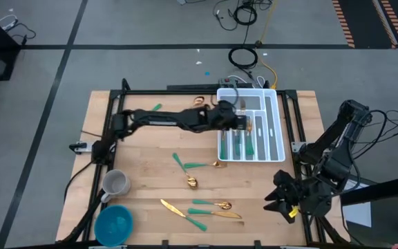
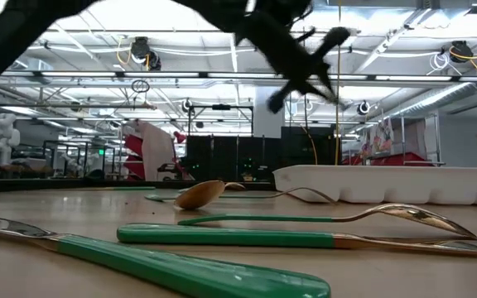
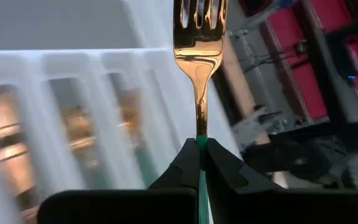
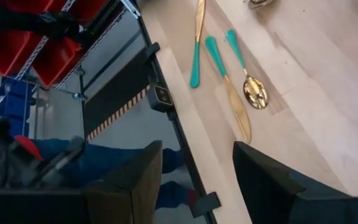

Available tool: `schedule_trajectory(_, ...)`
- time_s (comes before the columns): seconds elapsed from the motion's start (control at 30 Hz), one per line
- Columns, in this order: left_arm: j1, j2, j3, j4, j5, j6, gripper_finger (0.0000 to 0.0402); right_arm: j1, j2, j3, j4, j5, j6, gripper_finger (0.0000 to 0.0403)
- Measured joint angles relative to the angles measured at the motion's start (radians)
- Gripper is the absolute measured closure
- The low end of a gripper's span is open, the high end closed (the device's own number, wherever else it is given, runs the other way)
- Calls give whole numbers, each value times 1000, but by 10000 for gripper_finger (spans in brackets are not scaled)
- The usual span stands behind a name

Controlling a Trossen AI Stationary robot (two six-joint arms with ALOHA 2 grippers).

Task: Sort silverware
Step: Put the top green fork into the white cutlery tray

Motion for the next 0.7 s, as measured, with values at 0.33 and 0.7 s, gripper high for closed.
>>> schedule_trajectory(0.33, -23, 256, 435, -228, -102, 7, 393, 40, 0, 0, 20, 19, -1, 213)
schedule_trajectory(0.7, -15, 320, 437, -198, -155, -58, 393, 49, 1, 0, 28, 82, -43, 213)
